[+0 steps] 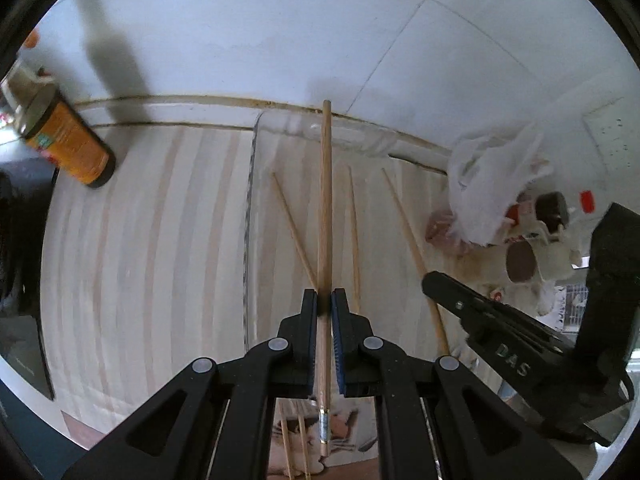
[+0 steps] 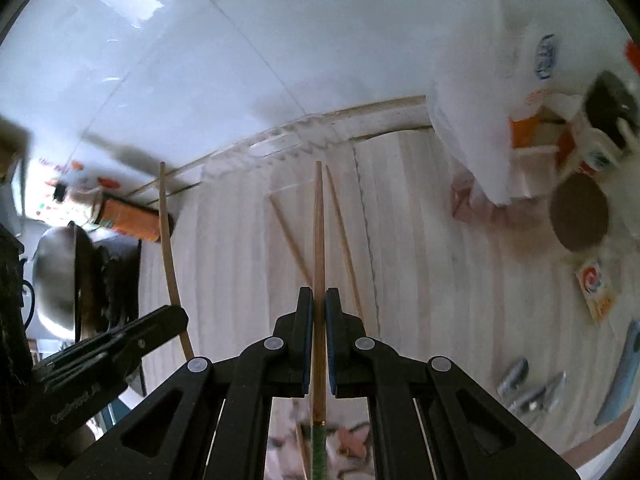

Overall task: Organize utensils
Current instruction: 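Carry both held chopsticks to the clear rack and release them inside, then return both grippers to the placemat and grasp one more chopstick each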

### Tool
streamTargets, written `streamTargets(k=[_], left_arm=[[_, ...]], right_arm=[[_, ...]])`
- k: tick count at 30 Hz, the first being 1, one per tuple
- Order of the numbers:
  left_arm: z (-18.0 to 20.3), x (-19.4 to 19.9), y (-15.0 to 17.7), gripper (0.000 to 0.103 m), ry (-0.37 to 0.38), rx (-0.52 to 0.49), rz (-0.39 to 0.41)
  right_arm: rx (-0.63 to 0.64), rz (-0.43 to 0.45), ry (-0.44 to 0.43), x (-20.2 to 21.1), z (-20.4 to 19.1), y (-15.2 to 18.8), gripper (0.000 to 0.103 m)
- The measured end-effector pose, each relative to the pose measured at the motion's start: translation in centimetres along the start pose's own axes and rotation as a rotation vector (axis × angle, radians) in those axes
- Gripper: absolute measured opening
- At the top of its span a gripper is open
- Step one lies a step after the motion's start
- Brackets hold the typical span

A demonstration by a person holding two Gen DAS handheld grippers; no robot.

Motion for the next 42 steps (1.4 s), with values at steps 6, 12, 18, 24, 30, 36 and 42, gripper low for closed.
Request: streamTargets(k=[6, 12, 18, 24, 30, 36, 42], left_arm=[[-0.6, 1.9, -1.0, 0.015, -0.13, -0.022, 0.076], [-3.3, 5.0, 1.6, 0.069, -0.304, -0.009, 0.257], [-6.1, 6.1, 6.3, 0.103, -0.4, 0.037, 0.389], [-9.7, 1.9, 11.7, 0.103, -0.464, 0.064, 0.301], [-13.9, -3.8, 17.0, 0.103, -0.586, 0.111, 0.165], [-16.5, -6.5, 19.9, 0.103, -0.638, 0.131, 0.097], [-14.8, -8.0, 20.8, 0.103, -0.548, 0.117, 0.065]], right_arm=[[-0.031, -0.01, -0.005, -1.9, 0.8, -1.8, 0.011], [0.0, 0.062, 0.07, 0.7, 1.8, 0.9, 0.033], [0.048, 0.163, 0.142, 3.4, 2.6, 5.9, 0.056], [0.074, 0.113, 0.156, 0.9, 3.0, 13.3, 0.065], [0.078, -0.084, 0.148, -7.2, 2.4, 19.2, 0.035], [0.109, -0.19, 0.18, -12.9, 1.2, 22.0, 0.033], [0.147, -0.176, 0.29, -12.5, 2.1, 22.6, 0.007]])
Point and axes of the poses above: each gripper's, at about its wrist camera, not at the fingertips, and x roughly against the way its jaws point, z to its right, y to its underside, the point moved 8 cm from there along -x, roughly the way its jaws point, and after that the axes turned 10 degrees about -z, right-handed, at the moved point
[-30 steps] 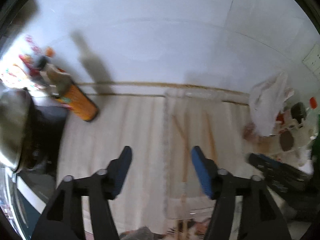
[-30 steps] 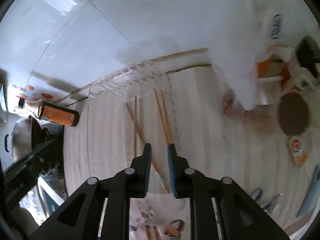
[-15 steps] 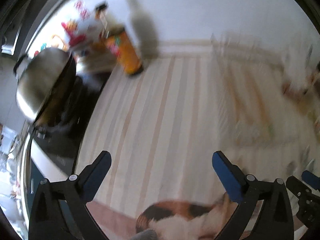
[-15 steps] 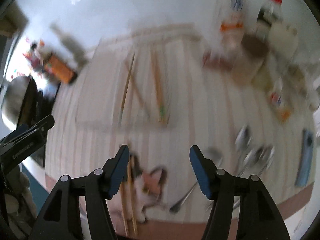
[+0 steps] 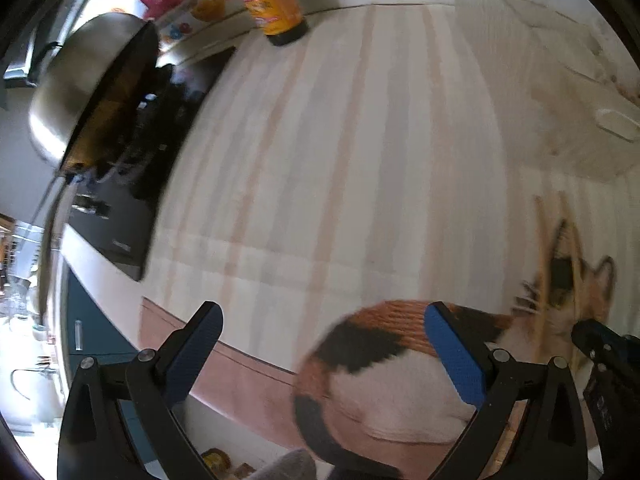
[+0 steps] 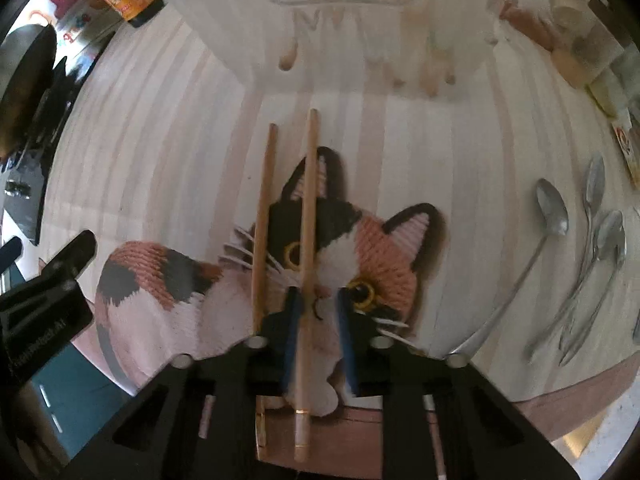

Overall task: Organize utensils
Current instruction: 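Return both grippers to the placemat and grasp one more chopstick each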

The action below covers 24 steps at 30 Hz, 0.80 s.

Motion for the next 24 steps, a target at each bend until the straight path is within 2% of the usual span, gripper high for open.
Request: streamTargets(k=[2, 5, 9, 11, 13, 14, 17, 19, 21, 24], left_arm=[[1.9, 0.3, 0.5, 0.103, 0.056, -0.026, -0.013], [4.9, 0.0, 1.3, 0.103, 0.14, -0.063, -0.056], [9.0, -0.4, 2.4, 0.097, 0.257, -0.124, -0.132], [10.7, -0.6, 2.9, 0.085, 0.289, -0.155, -0.154], [11.8, -1.0, 3.3, 0.06, 0.306, -0.178, -0.173], [12.3, -1.2, 3.5, 0.052, 0.311, -0.187, -0.179], [13.1, -0.7, 3.5, 0.04, 0.278, -0.222, -0.139], [13.0, -0.6, 3.6, 0.013, 0.277, -0.226, -0.133], [12.5, -0.7, 3.6, 0.005, 0.271, -0.222, -0.138], [10.5, -1.1, 3.3, 0.005, 0.243, -0.206, -0.135]], right_arm=[[-0.039, -0.006, 0.023, 0.2, 2.0, 0.4, 0.007], [-0.102, -0.027, 0.006, 0.3, 5.1, 1.1, 0.007], [-0.16, -0.037, 0.004, 0.6, 8.4, 1.7, 0.007], [-0.186, -0.037, 0.004, 0.7, 9.8, 2.1, 0.007], [-0.206, -0.039, -0.004, 0.8, 10.9, 2.5, 0.007], [-0.212, -0.04, -0.005, 0.8, 11.3, 2.7, 0.007], [-0.216, -0.041, -0.009, 1.0, 12.2, 3.0, 0.007], [-0.215, -0.042, -0.007, 1.3, 12.5, 2.8, 0.007], [-0.211, -0.041, -0.002, 1.4, 12.6, 2.9, 0.007], [-0.2, -0.044, 0.004, 0.8, 11.5, 3.0, 0.007]])
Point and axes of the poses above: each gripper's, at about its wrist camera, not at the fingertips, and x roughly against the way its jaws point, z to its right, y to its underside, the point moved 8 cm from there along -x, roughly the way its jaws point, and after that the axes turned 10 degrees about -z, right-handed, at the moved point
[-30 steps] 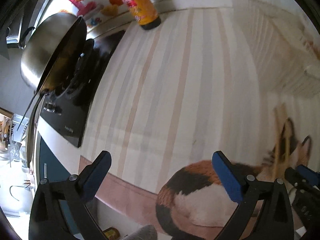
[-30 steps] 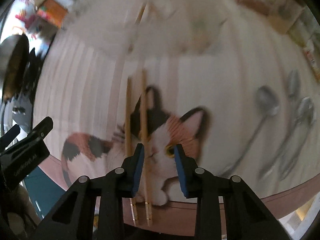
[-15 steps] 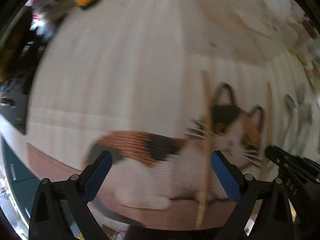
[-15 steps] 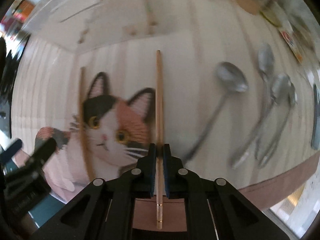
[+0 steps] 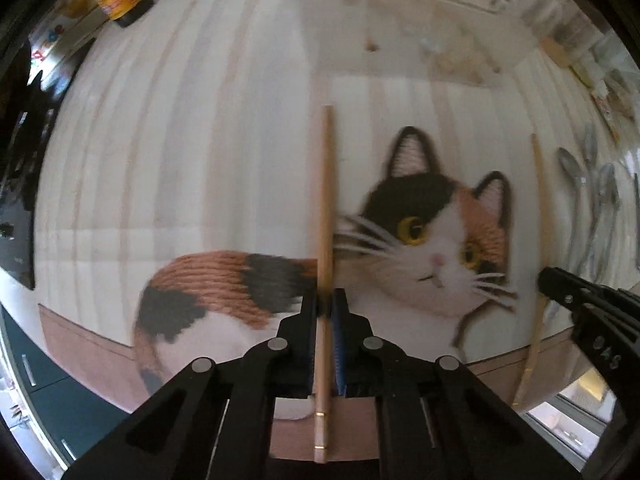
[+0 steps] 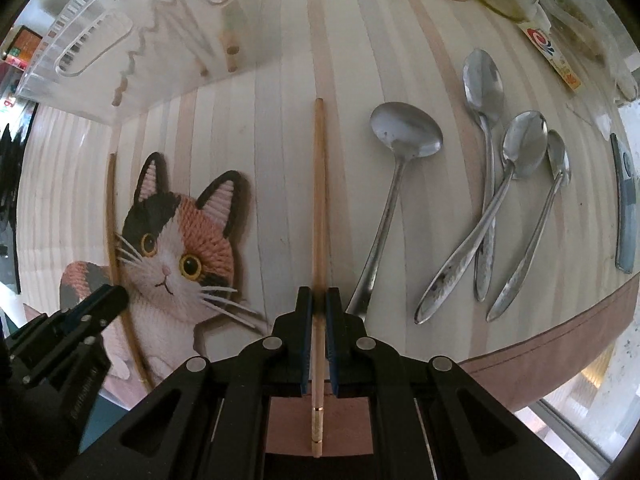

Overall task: Organize utensils
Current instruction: 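Return both grippers to the placemat and grasp one more chopstick each, then carry both chopsticks to the clear rack and open both grippers to drop them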

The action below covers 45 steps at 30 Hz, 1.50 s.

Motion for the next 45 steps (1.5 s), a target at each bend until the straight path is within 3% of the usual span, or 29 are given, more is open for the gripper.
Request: streamTargets(k=[3, 10, 12, 22, 34, 38, 45], left_arm=[[-1.8, -0.1, 0.2, 0.005, -0.004, 0.035, -0.002], [-2.4, 0.2, 0.1, 0.005, -0.015, 0.043, -0.005], [-2.3, 0.0, 0.2, 0.005, -0.02, 0.038, -0.006], [-3.2, -0.1, -0.1, 0.006, -0.004, 0.031, -0.015], [-3.4, 0.1, -0.3, 0.005, -0.006, 0.022, -0.016], [-3.3, 0.0, -0.4, 0.005, -0.009, 0.03, -0.015], [-4.8, 2.7, 0.2, 0.005, -0.046, 0.058, 0.058]], right_arm=[[0.028, 0.0, 0.01, -0.3, -3.4, -0.2, 0.007], [0.119, -0.027, 0.049, -0.8, -6.2, 0.2, 0.008], [0.144, -0.05, 0.056, -1.0, -6.8, 0.5, 0.012], [0.153, -0.073, 0.064, -2.4, -6.4, 3.4, 0.014], [0.15, -0.06, 0.103, -1.9, -7.2, 2.5, 0.016], [0.125, -0.029, 0.1, -1.5, -7.1, 2.5, 0.008], [0.106, -0.005, 0.056, -0.6, -6.4, 2.6, 0.007]])
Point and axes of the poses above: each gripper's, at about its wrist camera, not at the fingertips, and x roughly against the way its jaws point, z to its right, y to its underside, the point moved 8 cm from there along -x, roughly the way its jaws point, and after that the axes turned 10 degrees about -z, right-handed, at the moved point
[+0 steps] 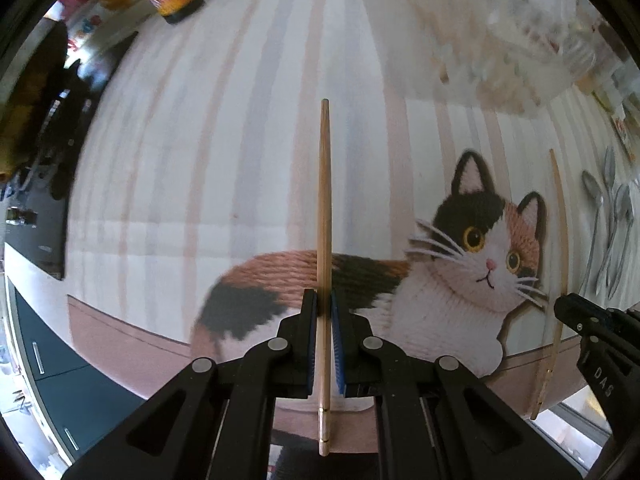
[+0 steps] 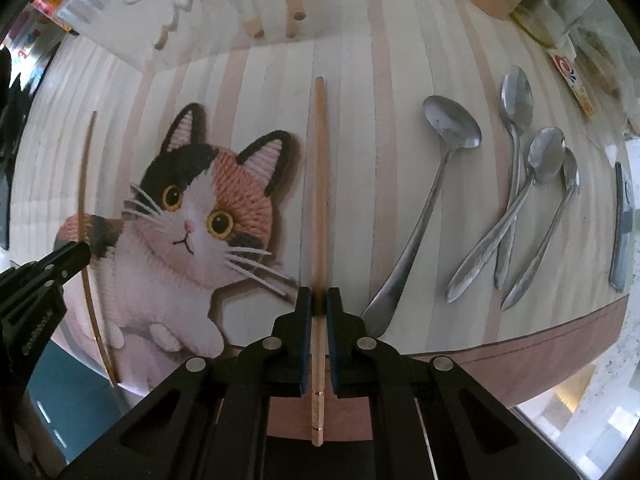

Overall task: Organize utensils
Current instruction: 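Carry both chopsticks to the clear rack and open both grippers to drop them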

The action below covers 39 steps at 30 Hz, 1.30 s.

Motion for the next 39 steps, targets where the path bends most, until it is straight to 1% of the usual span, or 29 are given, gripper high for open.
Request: streamTargets(k=[4, 10, 18, 22, 24, 27, 30, 32, 34, 39], left_arm=[[-1.1, 2.7, 0.0, 0.005, -0.007, 0.018, 0.056], [-2.4, 8.2, 0.0, 0.005, 0.006, 0.044, 0.158], [-3.1, 14.7, -1.6, 0.005, 0.08, 0.05, 0.274], [-2.3, 17.5, -3.0, 0.005, 0.11, 0.03, 0.321], [-1.5, 18.6, -4.3, 0.005, 0.127, 0.019, 0.338], [-0.3, 19.4, -6.3, 0.005, 0.187, 0.006, 0.324], [0.7, 20.1, -9.2, 0.005, 0.234, -0.004, 0.306], [1.3, 20.3, -11.4, 0.005, 0.255, -0.008, 0.295], [1.9, 20.3, -13.4, 0.005, 0.272, -0.008, 0.276], [3.0, 18.8, -18.6, 0.005, 0.281, -0.001, 0.211]], right_arm=[[0.009, 0.063, -0.016, 2.7, -0.1, -0.2, 0.007], [0.034, 0.162, -0.038, 7.7, -0.1, -0.3, 0.007], [0.086, 0.269, -0.078, 13.5, -1.4, 0.0, 0.007], [0.091, 0.325, -0.104, 16.4, -1.5, -1.0, 0.007], [0.088, 0.353, -0.118, 17.8, -1.6, -1.9, 0.007], [0.079, 0.386, -0.149, 19.9, -1.7, -4.2, 0.007], [0.069, 0.42, -0.184, 21.8, -1.4, -7.5, 0.007], [0.059, 0.425, -0.211, 22.3, -1.3, -9.8, 0.007], [0.046, 0.42, -0.234, 22.7, -1.2, -12.8, 0.007], [0.028, 0.399, -0.224, 22.2, -1.1, -19.2, 0.007]])
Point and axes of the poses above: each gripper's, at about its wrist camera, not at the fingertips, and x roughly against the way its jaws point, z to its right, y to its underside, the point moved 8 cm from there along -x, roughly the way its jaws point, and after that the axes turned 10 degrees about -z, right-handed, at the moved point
